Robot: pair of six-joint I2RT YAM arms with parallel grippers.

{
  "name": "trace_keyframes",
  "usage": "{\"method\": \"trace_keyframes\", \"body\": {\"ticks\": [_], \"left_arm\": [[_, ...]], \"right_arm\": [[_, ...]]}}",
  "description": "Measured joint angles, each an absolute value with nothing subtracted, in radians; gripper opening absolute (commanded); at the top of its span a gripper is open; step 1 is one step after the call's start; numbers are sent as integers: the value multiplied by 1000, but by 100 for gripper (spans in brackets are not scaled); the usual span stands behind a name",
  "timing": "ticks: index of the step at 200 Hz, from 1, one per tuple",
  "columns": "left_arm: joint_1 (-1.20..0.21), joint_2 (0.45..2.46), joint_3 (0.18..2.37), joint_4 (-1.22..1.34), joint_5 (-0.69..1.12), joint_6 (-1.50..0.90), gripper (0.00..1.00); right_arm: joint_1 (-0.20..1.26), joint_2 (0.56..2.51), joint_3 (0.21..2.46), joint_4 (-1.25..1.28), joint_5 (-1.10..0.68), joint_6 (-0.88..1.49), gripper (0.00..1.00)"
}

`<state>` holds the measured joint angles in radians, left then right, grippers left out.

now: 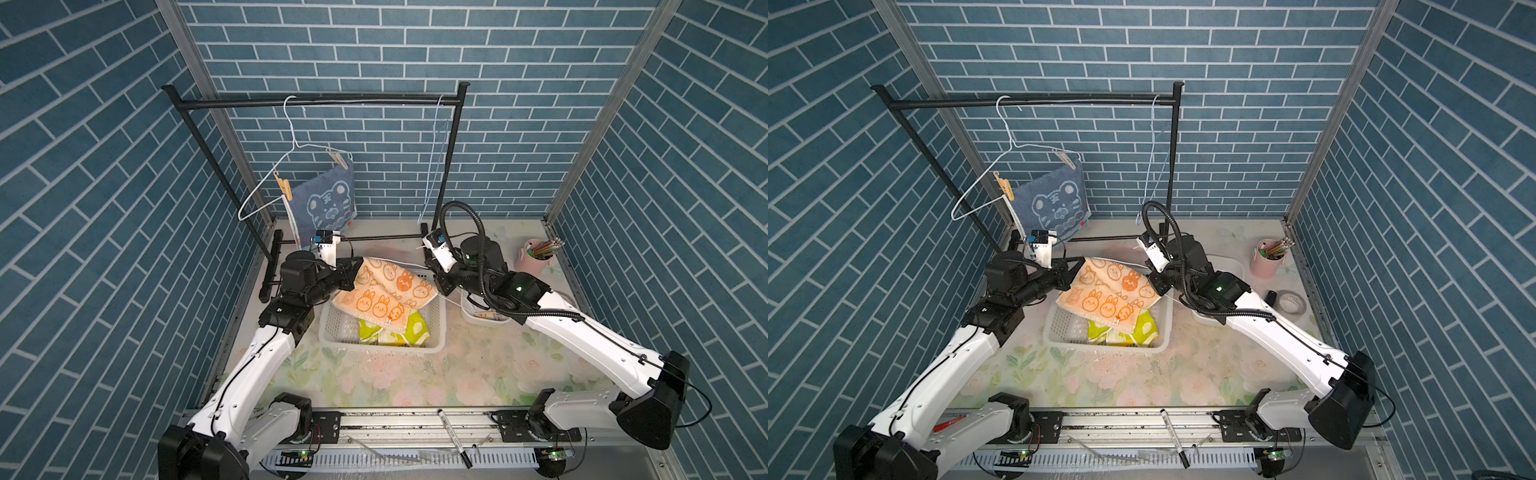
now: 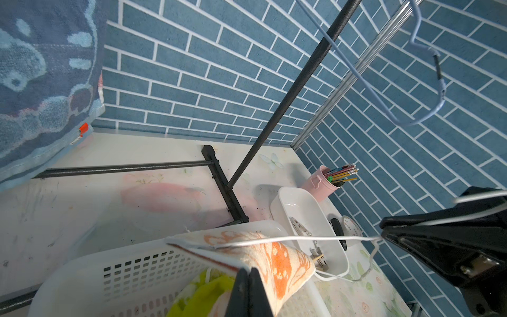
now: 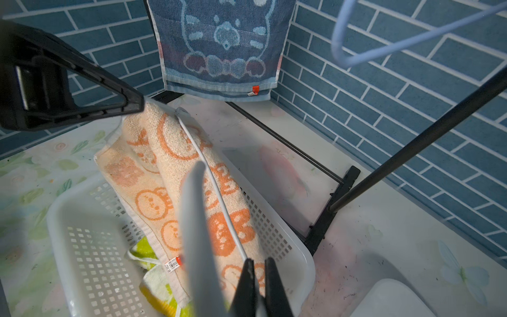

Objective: Remove the clothespins securing towels to the hanger
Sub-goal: Remove the towel from the hanger.

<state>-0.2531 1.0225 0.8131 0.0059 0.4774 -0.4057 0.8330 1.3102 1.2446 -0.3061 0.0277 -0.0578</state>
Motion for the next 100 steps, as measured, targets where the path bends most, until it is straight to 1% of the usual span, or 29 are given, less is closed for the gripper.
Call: {"method": "trace_keyframes", "body": {"ticks": [11,24,40,58,76,100], "left_arm": [[-253,1029,804,6,480,-408,11],[-253,1028,775,13,488,-416,22],[-255,1024,725,25,497,-435,38],[-255,1007,675,-4,487,-433,49],[-255,971,672,-67,451,-413,55],[-255,916,694,-111,420,-381,57]], "right_arm": [[833,1304,1235,-294,17,-57,0],[833,1295,1221,-292,6,-57,0],[830,1292,1211,-301,-6,-56,0],[827,1290,1211,-316,-29,-57,0],[825,1284,1211,-333,-48,-59,0],[823,1264,1211,-348,-65,-60,0]]}}
